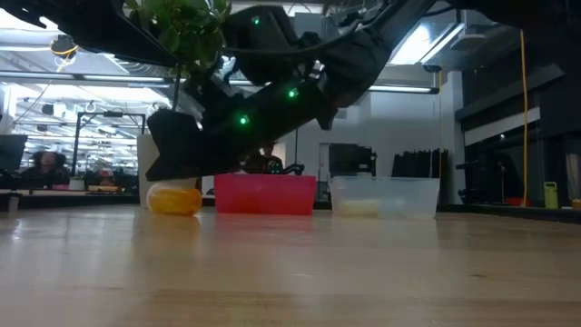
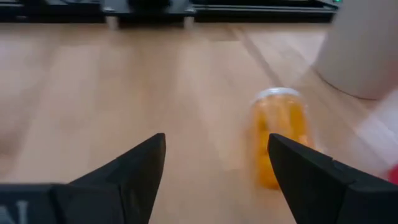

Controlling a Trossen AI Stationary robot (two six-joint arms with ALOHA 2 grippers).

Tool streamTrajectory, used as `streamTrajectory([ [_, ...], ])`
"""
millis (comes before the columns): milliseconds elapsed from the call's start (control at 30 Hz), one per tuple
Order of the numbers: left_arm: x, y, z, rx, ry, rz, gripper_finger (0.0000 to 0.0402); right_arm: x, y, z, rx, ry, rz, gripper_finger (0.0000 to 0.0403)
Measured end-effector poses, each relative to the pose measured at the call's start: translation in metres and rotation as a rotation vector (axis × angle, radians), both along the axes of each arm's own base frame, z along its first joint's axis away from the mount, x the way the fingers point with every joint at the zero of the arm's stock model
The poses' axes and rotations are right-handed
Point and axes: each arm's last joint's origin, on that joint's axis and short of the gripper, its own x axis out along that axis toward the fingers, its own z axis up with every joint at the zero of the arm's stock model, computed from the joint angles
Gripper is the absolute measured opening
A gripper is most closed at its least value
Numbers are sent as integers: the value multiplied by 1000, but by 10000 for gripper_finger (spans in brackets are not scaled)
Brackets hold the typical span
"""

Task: Pick and place medicine bottles into bin by pill shape (circle, oval)
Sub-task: Put the orange capsule bottle into the red bin

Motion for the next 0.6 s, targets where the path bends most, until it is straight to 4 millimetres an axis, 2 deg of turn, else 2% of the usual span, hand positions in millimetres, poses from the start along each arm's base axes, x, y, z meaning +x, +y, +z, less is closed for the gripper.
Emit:
streamTrajectory([
  [300,0,0,0,1,1,0,92,3,-39,1,22,-16,-24,284],
  [600,0,0,0,1,1,0,92,3,-48,0,37,-6,-10,284],
])
